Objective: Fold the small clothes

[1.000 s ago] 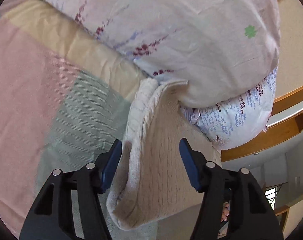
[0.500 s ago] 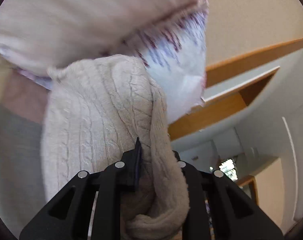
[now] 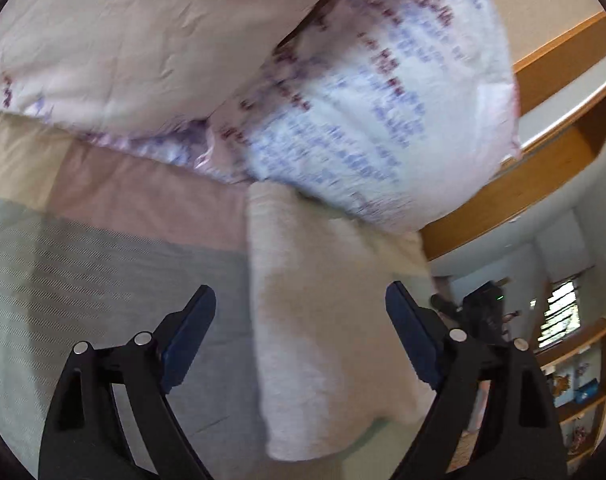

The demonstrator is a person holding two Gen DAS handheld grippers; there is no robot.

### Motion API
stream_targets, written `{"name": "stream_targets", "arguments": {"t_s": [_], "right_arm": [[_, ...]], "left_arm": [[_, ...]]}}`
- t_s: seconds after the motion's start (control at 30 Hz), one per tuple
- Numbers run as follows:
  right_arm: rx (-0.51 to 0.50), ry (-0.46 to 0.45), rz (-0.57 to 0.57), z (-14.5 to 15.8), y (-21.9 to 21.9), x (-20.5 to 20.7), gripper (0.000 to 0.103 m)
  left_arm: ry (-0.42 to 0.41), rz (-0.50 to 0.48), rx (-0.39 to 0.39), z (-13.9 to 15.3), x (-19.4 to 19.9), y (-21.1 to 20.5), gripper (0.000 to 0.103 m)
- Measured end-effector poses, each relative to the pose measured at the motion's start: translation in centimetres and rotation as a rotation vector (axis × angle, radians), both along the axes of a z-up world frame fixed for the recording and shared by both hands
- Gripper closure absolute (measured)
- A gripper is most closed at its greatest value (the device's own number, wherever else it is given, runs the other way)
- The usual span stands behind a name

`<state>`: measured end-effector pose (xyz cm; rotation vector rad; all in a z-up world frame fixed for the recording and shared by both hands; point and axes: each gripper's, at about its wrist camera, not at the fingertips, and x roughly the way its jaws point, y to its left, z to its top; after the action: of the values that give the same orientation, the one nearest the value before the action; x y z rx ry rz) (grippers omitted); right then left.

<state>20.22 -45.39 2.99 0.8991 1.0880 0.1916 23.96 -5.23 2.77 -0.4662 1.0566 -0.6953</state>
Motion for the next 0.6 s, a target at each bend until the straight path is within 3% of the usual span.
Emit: {"name": "stream_targets", "arguments": {"t_s": [0.13, 0.2, 0.27, 0.3, 0.37, 0.4, 0.43, 0.53, 0.6], "right_arm": [[-0.124, 0.031, 0.007, 0.5, 1.3, 0.1, 0.012], [-0.135, 0.021, 0.000, 0.3, 1.1, -0.5, 0.012], [-0.158, 0.000, 0.020, 0.3, 1.6, -0.6, 0.012], [-0.143, -0.018, 0.046, 0.2, 2.1, -0.6, 0.027], [-0.073, -0.038, 0.078, -0.6, 2.7, -0.3, 0.063], [-0.099, -0.071, 0.082, -0.2, 3.0, -0.3, 0.069], [-0.111, -0.104, 0.090, 0.4, 3.4, -0.4, 0.072], [-0.014, -0.203, 0.130, 2.6, 4.7, -0.4, 0.082], [-0.008, -0.277, 0.206, 4.4, 7.5, 0.2, 0.083]], "left_arm": [[0.093, -0.050, 0.051, -3.8, 0.4, -1.8, 0.016], [0.024, -0.059, 0.075, -3.5, -0.3, -3.0, 0.012], [0.024, -0.083, 0.092, -3.7, -0.5, -4.1, 0.012], [0.010, -0.080, 0.077, -3.7, -0.6, -4.5, 0.014], [0.053, -0.110, -0.018, -4.4, -0.4, -5.8, 0.031], [0.067, -0.099, -0.043, -4.6, -0.4, -5.8, 0.039], [0.074, -0.109, -0.077, -4.6, -0.3, -5.7, 0.055], [0.078, -0.139, -0.189, -3.3, -0.5, -3.5, 0.064], [0.013, -0.131, -0.177, -1.3, -1.3, -1.2, 0.064]]}}
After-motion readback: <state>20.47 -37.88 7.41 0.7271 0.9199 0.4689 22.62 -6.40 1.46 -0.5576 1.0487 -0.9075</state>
